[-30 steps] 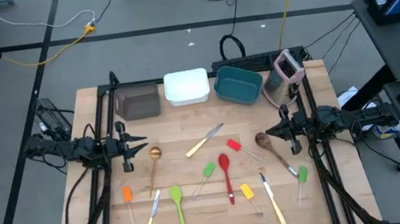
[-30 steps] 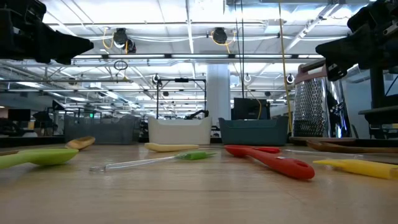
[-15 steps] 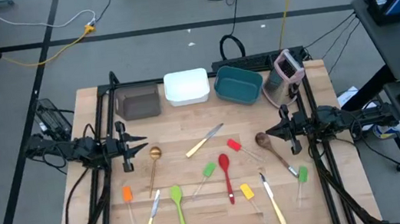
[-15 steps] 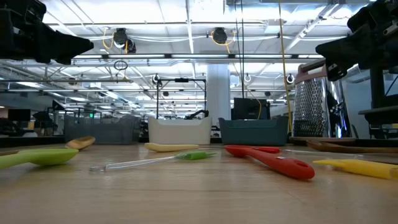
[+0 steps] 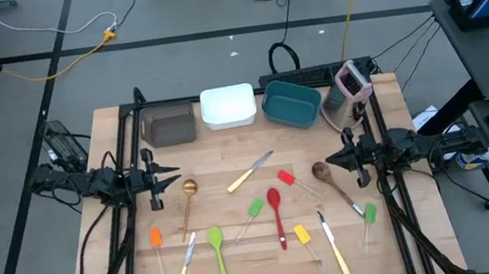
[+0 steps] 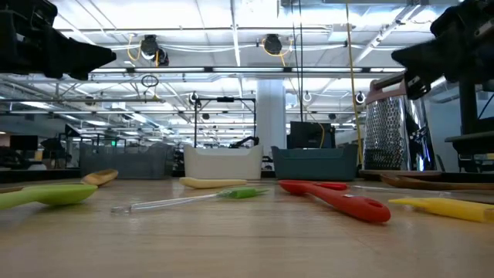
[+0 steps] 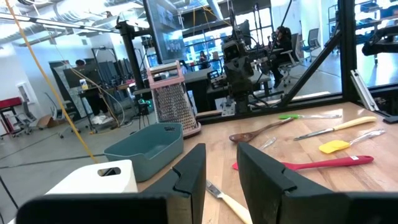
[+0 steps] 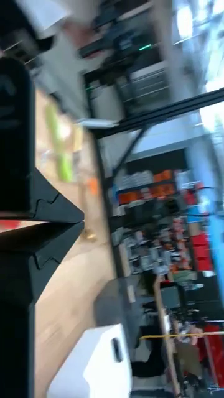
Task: Pick & Place Kitchen Items
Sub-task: Put the top yellow table knife into the black bin
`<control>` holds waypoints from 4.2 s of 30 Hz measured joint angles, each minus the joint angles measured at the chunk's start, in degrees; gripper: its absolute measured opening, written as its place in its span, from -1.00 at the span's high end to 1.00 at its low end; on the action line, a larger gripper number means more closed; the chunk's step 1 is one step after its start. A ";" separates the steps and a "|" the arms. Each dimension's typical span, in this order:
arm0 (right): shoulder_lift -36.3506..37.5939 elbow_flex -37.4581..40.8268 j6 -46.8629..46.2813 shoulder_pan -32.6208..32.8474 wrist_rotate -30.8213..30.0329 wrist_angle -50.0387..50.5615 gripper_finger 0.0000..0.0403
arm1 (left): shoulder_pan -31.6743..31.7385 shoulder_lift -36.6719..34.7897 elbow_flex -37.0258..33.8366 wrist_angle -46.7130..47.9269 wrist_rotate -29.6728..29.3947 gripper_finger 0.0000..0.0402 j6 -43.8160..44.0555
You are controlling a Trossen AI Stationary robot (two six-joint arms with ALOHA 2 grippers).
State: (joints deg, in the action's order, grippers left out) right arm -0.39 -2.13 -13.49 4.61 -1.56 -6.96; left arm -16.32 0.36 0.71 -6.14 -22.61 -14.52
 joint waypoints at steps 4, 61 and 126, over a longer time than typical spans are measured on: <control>0.00 0.00 -2.32 0.01 0.02 -6.11 0.98 | 0.01 -0.01 0.01 -0.14 0.04 0.52 2.26; -28.06 0.00 21.16 -0.03 -16.66 -32.29 0.38 | 2.75 61.54 35.39 -10.18 -3.34 0.40 13.70; -28.02 0.00 22.34 -0.02 -16.57 -32.72 0.43 | 9.81 106.18 37.31 -18.93 0.07 0.07 39.01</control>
State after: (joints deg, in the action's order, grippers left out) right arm -28.40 -2.13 8.84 4.59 -18.13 -39.68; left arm -6.50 106.54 38.02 -25.07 -22.55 24.49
